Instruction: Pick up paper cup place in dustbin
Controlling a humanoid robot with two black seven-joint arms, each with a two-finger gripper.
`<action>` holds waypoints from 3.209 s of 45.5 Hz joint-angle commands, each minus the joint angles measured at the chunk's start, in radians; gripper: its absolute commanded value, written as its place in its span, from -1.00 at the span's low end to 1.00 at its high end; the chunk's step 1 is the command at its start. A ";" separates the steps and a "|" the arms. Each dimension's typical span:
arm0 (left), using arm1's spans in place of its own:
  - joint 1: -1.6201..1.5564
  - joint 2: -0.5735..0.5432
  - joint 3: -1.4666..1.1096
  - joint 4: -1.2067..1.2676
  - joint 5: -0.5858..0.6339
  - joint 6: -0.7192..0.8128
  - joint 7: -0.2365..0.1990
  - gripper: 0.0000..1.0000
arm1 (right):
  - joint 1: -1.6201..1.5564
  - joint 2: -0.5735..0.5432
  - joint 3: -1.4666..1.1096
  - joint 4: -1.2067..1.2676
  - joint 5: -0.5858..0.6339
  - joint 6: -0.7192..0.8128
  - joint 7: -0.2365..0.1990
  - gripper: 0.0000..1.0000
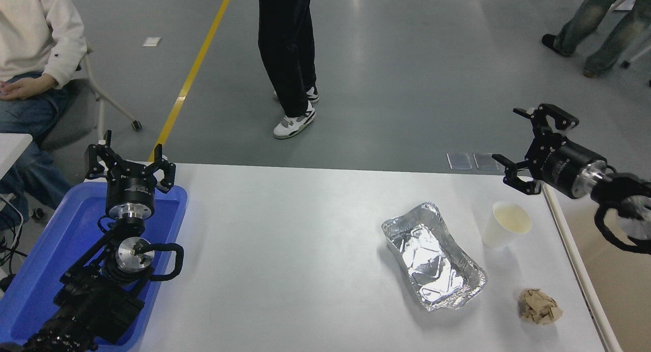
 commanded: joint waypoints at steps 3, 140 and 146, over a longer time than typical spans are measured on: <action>0.000 0.000 0.000 0.000 0.000 0.000 0.000 0.98 | 0.425 -0.170 -0.493 0.214 -0.213 0.009 0.000 1.00; 0.000 0.000 0.000 0.000 0.000 0.000 0.000 0.98 | 0.549 0.325 -1.006 -0.321 -0.881 0.072 -0.027 1.00; 0.000 0.000 0.000 0.000 0.000 0.000 0.000 0.98 | 0.490 0.364 -0.994 -0.370 -0.880 0.041 -0.024 1.00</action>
